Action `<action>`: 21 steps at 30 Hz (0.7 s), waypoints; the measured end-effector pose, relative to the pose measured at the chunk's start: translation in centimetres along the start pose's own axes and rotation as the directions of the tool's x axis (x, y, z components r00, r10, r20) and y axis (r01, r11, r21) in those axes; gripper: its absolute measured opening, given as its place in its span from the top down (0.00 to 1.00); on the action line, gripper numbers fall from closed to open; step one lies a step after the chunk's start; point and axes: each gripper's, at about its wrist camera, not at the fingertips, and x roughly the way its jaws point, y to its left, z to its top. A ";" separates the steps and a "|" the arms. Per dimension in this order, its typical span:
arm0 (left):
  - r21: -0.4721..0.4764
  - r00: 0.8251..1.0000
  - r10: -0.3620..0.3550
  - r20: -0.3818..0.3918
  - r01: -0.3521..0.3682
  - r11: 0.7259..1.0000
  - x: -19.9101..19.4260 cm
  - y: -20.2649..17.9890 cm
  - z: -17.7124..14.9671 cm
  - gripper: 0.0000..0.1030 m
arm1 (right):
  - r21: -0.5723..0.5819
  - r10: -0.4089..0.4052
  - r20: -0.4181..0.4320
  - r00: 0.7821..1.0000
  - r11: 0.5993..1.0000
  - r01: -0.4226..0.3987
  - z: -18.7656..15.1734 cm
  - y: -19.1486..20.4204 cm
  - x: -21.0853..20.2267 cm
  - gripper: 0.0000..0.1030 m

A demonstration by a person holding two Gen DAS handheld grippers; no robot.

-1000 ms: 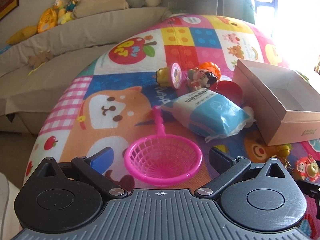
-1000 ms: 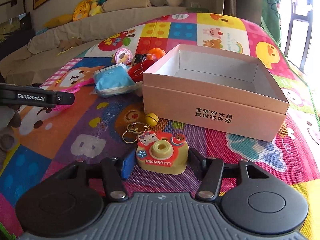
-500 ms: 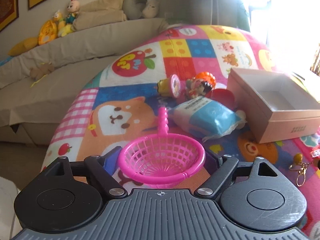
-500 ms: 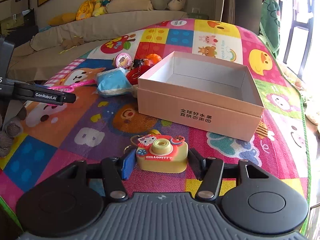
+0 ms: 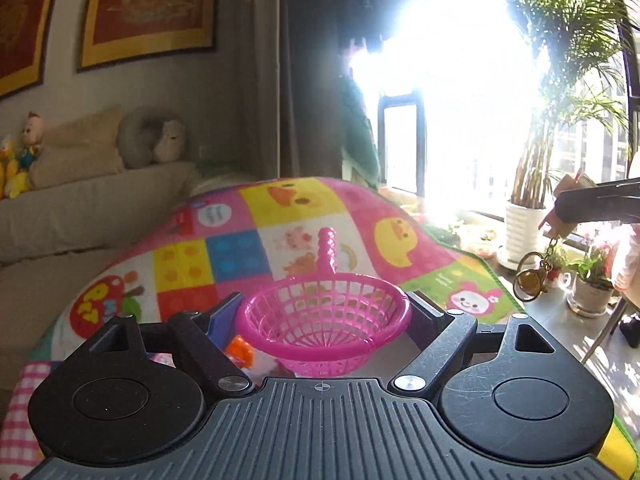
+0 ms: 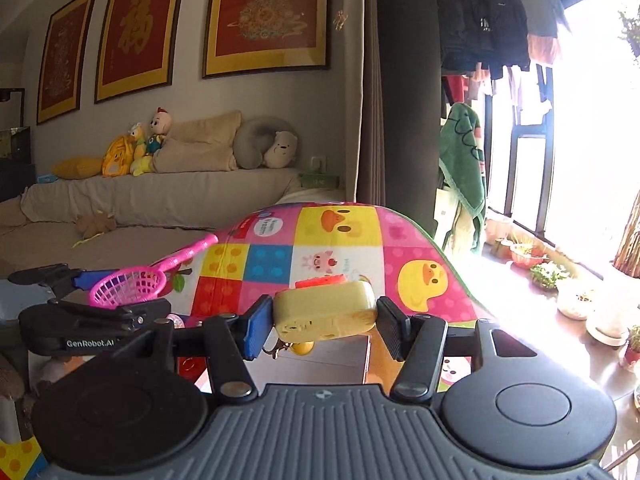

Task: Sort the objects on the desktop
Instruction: 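Lower the Hello Kitty toy and pink basket into the pink box, open both tools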

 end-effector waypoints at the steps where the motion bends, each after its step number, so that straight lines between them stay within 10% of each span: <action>1: 0.007 1.000 -0.009 -0.016 0.009 1.000 1.7 -0.7 -0.3 0.15 | 0.011 -0.005 -0.010 1.000 1.000 0.006 0.0 -0.5 0.8 0.46; 6: 0.009 0.986 -0.033 -0.165 0.034 0.999 8.1 -1.7 -3.1 0.10 | 0.062 -0.002 -0.096 0.995 0.998 0.008 -0.1 -1.7 7.3 0.46; 13: -0.014 0.990 -0.061 -0.127 0.060 0.998 -0.4 1.6 -6.1 0.01 | 0.093 0.031 -0.241 0.970 0.996 -0.009 -4.1 -1.3 12.7 0.42; 21: -0.044 0.942 0.202 -0.266 -0.221 0.974 -4.1 8.5 -13.0 0.00 | -0.001 0.008 -0.291 0.957 1.000 -0.009 -9.3 1.6 8.8 0.36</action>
